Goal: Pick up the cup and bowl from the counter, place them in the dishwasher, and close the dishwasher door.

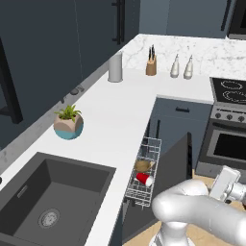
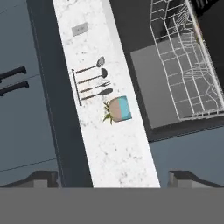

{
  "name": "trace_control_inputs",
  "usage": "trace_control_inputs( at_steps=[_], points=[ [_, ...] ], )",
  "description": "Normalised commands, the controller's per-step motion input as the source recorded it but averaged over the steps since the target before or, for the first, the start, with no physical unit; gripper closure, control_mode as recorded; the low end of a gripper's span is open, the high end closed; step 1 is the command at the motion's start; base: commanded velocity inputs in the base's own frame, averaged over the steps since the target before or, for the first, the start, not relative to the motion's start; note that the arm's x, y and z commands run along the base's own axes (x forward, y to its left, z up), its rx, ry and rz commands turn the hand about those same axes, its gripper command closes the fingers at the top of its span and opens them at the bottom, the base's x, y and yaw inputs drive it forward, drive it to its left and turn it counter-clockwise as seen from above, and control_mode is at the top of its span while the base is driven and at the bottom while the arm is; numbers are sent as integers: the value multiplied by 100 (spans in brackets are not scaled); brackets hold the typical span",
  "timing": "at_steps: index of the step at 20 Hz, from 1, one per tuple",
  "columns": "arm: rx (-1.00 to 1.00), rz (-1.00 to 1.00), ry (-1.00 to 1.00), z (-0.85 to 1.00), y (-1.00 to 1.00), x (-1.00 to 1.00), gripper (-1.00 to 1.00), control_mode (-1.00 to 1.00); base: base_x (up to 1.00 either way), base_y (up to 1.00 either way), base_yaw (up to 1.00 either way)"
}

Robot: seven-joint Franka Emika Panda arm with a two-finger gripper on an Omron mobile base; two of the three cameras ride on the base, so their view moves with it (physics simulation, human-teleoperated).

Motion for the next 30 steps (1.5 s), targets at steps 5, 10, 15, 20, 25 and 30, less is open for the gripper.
trace_control_inputs(
  at_steps=[5,10,15,20,25,30],
  points=[
    [36,13,0,-47,-45,16,-100,-100,0,0,0],
    [16,5,7,-58,-3,49,-100,-100,0,0,0],
    [17,4,6,-50,-10,45,-100,-100,0,0,0],
    [16,3,1,-48,-19,37,-100,-100,0,0,0],
    [5,0,11,-63,0,63,-100,-100,0,0,0],
    [8,0,7,-57,-22,40,-100,-100,0,0,0]
  ],
)
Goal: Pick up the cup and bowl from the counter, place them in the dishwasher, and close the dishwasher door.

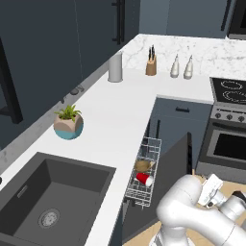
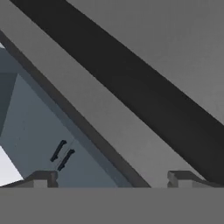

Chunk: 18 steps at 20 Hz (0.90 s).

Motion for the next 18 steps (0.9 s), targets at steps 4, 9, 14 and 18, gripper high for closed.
trace_control_inputs(
  at_steps=[4,9,14,18],
  points=[
    [5,0,2,-84,-29,30,-100,-100,0,0,0],
    [0,0,0,-100,-65,9,-100,-100,0,0,0],
    [0,0,0,-96,-73,0,-100,-100,0,0,0],
    [-18,-4,-8,-98,-1,22,-100,-100,0,0,0]
  ],
)
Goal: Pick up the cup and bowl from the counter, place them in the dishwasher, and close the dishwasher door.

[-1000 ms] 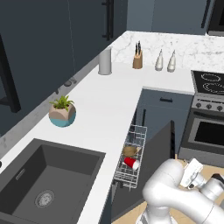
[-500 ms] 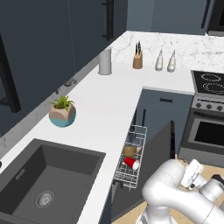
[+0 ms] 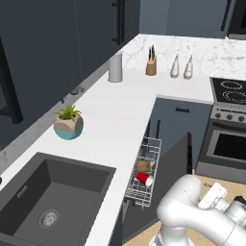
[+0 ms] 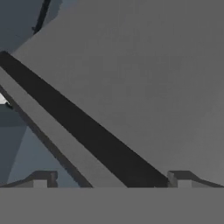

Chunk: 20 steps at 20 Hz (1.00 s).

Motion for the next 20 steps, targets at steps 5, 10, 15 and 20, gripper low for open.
trace_control_inputs(
  at_steps=[5,10,15,20],
  points=[
    [-12,-7,-24,-61,9,40,-100,-100,0,0,0],
    [1,-5,-16,-10,34,38,-100,-100,0,0,0],
    [6,0,-19,10,85,31,-100,-100,0,0,0],
    [4,0,-20,44,94,22,-100,-100,0,0,0]
  ],
)
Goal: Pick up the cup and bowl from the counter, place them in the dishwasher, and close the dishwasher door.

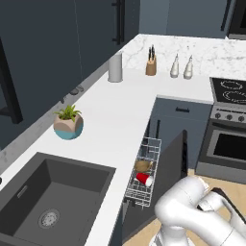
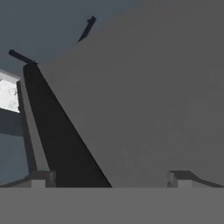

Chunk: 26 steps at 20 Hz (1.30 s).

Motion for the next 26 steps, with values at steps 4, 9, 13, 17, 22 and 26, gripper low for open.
trace_control_inputs(
  at_steps=[4,9,13,17,22,26],
  points=[
    [0,0,-21,64,100,30,-100,-100,0,0,0],
    [-1,0,-14,66,100,50,-100,-100,0,0,0],
    [-1,2,-4,36,100,62,-100,-100,0,0,0],
    [0,9,-4,-2,100,47,-100,-100,0,0,0],
    [8,23,-26,6,100,41,-100,-100,0,0,0],
    [24,34,-28,1,100,47,-100,-100,0,0,0]
  ],
)
